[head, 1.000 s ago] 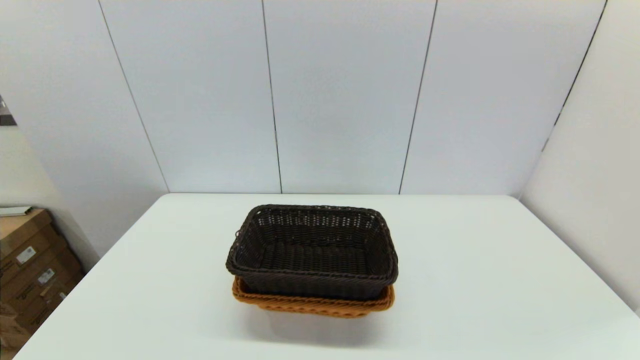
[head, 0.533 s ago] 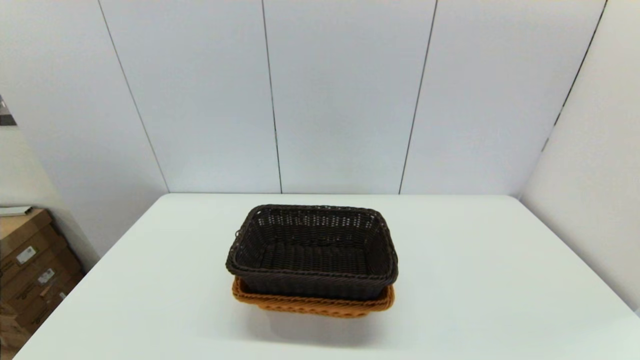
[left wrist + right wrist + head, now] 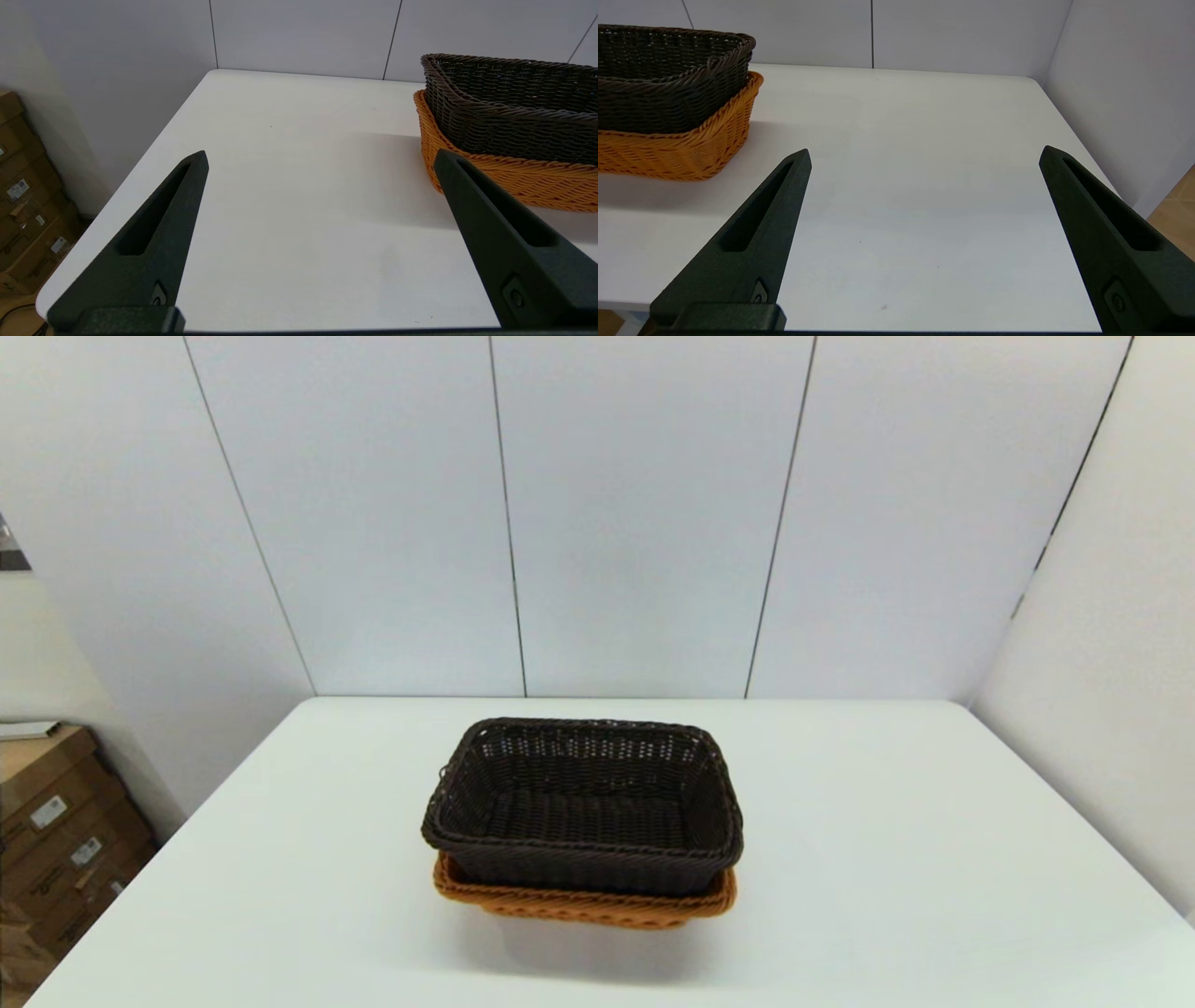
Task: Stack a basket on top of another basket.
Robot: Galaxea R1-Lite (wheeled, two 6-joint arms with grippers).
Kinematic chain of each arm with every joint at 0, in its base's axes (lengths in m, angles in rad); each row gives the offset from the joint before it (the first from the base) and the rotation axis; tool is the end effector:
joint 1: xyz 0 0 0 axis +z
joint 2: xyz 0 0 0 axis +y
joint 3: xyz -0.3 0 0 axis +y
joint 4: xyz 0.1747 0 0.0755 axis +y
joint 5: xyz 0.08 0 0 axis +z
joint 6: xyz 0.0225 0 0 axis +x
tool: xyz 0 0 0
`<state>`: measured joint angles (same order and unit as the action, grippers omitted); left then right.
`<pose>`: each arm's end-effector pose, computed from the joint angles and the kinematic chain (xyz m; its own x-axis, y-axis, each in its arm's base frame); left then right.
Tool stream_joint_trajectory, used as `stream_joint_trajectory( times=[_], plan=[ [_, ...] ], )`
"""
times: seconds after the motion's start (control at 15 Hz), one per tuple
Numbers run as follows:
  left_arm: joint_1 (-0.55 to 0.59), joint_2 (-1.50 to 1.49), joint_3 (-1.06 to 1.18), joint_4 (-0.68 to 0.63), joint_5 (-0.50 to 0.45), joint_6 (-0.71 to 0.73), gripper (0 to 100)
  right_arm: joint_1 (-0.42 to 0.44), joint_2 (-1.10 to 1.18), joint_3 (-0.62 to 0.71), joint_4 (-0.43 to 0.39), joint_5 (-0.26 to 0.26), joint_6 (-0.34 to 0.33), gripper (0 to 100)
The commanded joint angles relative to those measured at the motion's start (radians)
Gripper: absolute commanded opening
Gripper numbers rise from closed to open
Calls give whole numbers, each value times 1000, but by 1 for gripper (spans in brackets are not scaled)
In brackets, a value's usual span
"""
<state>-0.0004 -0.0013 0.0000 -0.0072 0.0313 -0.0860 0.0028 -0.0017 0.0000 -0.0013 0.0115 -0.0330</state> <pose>-0.0229 0.0007 0.0762 0.9995 0.0309 0.0085 -0.0300 0.9958 -0.0862 -0.0229 0.0002 0.0756 0.9999 0.0143 0.0030 -0.0142 0.9994 -0.0330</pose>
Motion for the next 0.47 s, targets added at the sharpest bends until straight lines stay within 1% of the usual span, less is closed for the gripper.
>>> stream_joint_trajectory(
  times=[0.07, 0.27, 0.47],
  plan=[
    [0, 0, 0, 0, 1, 0, 100, 0, 0, 0, -2, -10, 5, 100],
    [0, 0, 0, 0, 1, -1, 100, 0, 0, 0, -3, -4, -2, 100],
    [0, 0, 0, 0, 1, -1, 100, 0, 0, 0, -5, -16, 41, 100]
  ],
)
